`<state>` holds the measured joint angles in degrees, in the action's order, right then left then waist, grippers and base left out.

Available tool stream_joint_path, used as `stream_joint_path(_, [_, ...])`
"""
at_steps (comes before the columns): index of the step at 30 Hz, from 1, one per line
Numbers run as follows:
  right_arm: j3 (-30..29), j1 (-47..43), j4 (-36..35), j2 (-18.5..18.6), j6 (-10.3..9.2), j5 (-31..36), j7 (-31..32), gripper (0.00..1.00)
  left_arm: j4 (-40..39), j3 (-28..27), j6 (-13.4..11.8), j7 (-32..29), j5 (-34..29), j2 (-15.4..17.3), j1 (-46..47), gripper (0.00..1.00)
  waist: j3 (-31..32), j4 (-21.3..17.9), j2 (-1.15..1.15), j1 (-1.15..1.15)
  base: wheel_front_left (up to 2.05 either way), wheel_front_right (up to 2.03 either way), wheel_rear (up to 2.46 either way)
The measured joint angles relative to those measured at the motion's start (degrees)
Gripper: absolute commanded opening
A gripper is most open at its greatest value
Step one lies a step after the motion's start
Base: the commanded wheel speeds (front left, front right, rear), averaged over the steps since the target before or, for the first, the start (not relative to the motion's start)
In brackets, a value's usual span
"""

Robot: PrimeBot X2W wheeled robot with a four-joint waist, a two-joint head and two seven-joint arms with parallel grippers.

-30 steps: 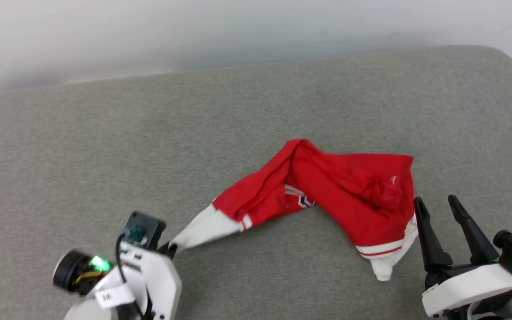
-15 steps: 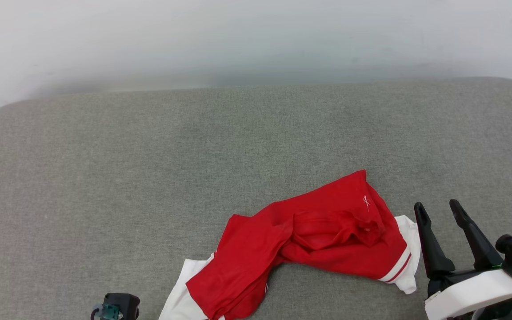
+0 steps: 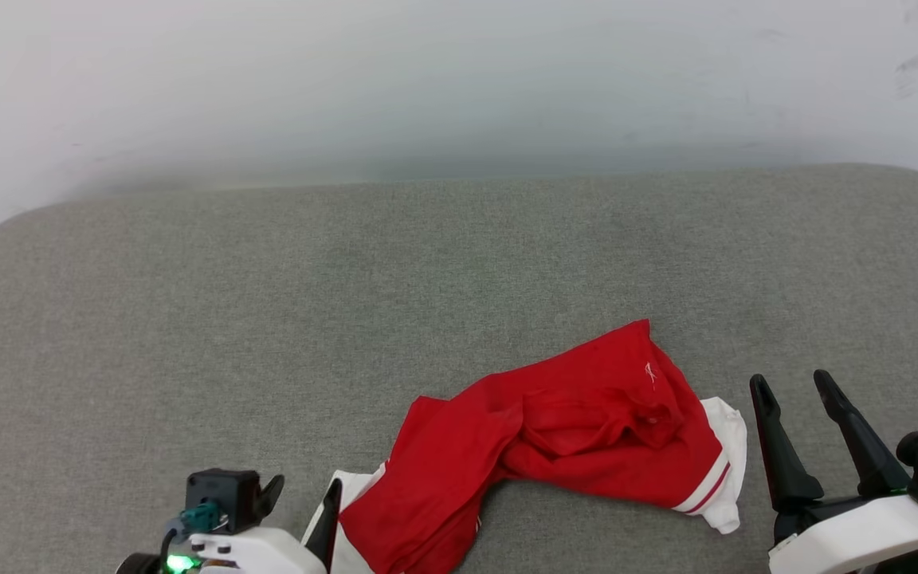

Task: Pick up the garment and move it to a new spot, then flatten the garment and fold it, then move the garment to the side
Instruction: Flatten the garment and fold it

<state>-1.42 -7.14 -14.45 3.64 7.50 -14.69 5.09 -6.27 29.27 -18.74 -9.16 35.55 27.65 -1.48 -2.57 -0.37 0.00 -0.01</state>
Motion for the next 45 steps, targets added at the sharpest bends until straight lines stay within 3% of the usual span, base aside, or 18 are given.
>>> stream_joint_path(2, [0.0,-0.1,-0.1,0.0,0.0,0.0,0.0,1.0,-0.8,0.5,0.1,-0.3,-0.6,0.3,0.4,1.0,0.1,0.0,0.0,0.0,0.0,0.0,0.0])
stream_joint_path(8, [0.5,0.2,-0.5,-0.3,0.0,0.0,0.3,1.0,-4.0,7.1,6.9,-9.7,-1.5,3.0,6.2,1.0,-1.1,-0.8,0.0,0.0,0.0,0.0,0.0])
stream_joint_path(14, [0.4,1.0,-0.4,-0.4,0.0,-0.3,0.0,1.0,-3.5,12.3,12.8,-17.8,-1.5,3.4,11.8,1.0,-3.0,-2.1,0.0,0.0,0.0,0.0,0.0])
stream_joint_path(21, [0.4,2.2,0.4,-0.5,0.0,-0.4,-1.1,1.0,-1.3,15.5,16.9,-24.0,-2.1,4.0,17.2,1.0,-5.7,-3.5,0.0,0.01,0.0,0.0,0.0])
stream_joint_path(22, [0.5,2.4,0.6,-0.5,0.0,-0.4,-1.3,1.0,-1.1,15.5,17.2,-24.5,-2.2,4.1,17.8,0.97,-6.1,-3.7,0.0,0.01,0.0,0.0,0.0])
stream_joint_path(23, [0.5,2.6,0.8,-0.5,0.0,-0.4,-1.5,1.0,-0.8,15.7,17.3,-25.0,-2.4,4.3,18.4,0.42,-6.4,-3.8,0.0,0.01,0.0,0.0,0.0])
stream_joint_path(25, [0.4,3.0,1.3,-0.5,0.0,-0.6,-2.0,1.0,-0.7,15.6,17.7,-25.0,-2.5,4.4,19.0,0.0,-7.1,-4.1,0.0,0.01,0.0,0.0,0.0])
stream_joint_path(31, [-0.3,3.4,2.0,-0.6,0.0,-1.0,-2.3,1.0,-2.1,13.8,17.6,-23.6,-3.3,5.2,21.3,0.0,-7.7,-4.1,0.0,0.01,0.0,0.0,0.0])
stream_joint_path(39, [-0.1,3.9,2.8,-0.6,0.0,-1.4,-2.2,1.0,-2.8,9.3,15.0,-19.9,-3.6,5.7,23.4,0.0,-6.6,-3.7,0.0,0.01,0.0,0.0,0.0])
stream_joint_path(45, [-0.1,4.5,3.2,-0.6,0.0,-1.5,-2.1,1.0,2.8,5.2,14.4,-17.3,0.9,3.5,25.6,0.0,-6.7,-4.0,0.0,0.01,0.0,0.0,0.0])
